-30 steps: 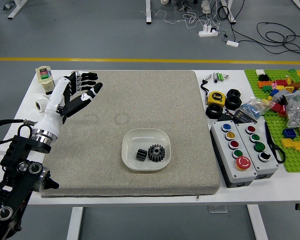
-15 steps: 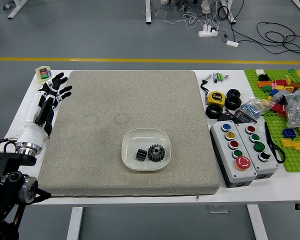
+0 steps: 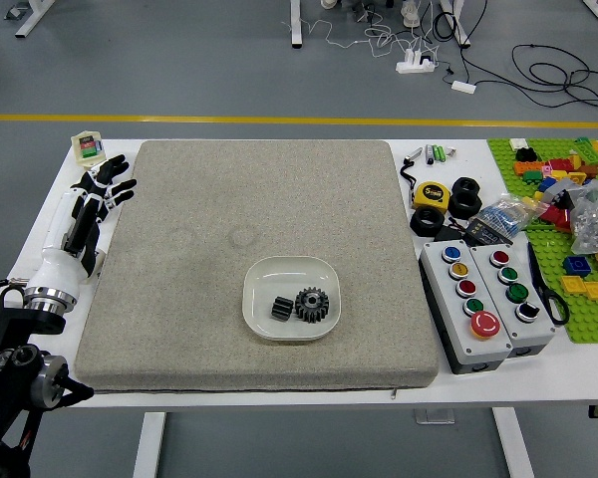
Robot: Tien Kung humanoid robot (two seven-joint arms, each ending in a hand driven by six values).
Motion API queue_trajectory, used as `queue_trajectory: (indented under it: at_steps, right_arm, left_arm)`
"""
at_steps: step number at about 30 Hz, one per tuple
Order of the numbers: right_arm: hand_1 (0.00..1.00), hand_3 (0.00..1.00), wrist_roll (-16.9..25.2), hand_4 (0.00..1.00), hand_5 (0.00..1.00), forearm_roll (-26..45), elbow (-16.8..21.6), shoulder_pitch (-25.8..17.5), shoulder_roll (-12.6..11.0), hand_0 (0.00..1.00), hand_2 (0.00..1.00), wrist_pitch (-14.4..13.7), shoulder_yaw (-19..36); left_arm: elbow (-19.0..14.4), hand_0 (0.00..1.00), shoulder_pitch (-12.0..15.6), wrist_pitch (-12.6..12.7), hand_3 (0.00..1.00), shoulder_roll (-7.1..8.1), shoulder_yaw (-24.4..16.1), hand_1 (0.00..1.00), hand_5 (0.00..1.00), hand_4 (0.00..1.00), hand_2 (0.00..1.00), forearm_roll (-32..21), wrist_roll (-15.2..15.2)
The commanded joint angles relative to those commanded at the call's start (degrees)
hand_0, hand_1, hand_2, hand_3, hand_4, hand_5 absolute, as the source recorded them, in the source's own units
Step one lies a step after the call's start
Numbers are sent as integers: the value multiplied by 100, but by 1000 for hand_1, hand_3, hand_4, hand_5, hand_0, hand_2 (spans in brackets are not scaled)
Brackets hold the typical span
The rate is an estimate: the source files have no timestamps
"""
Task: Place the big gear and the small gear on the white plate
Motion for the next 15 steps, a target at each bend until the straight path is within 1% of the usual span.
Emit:
queue_trajectory:
  at_steps: [4,15]
  right_arm:
    - [680,554,-2,755,612,-38,0,2,3,658,742,7,22]
    - [679,553,0,755,614,-25,0,14,9,657,741,2,23]
  left_arm:
    - [35,778,-32,4,819,-19,10,779,911,909,864,3,-4]
    - [93,778,-6,-8,819,-25,-32,778,916,908,864,11,11]
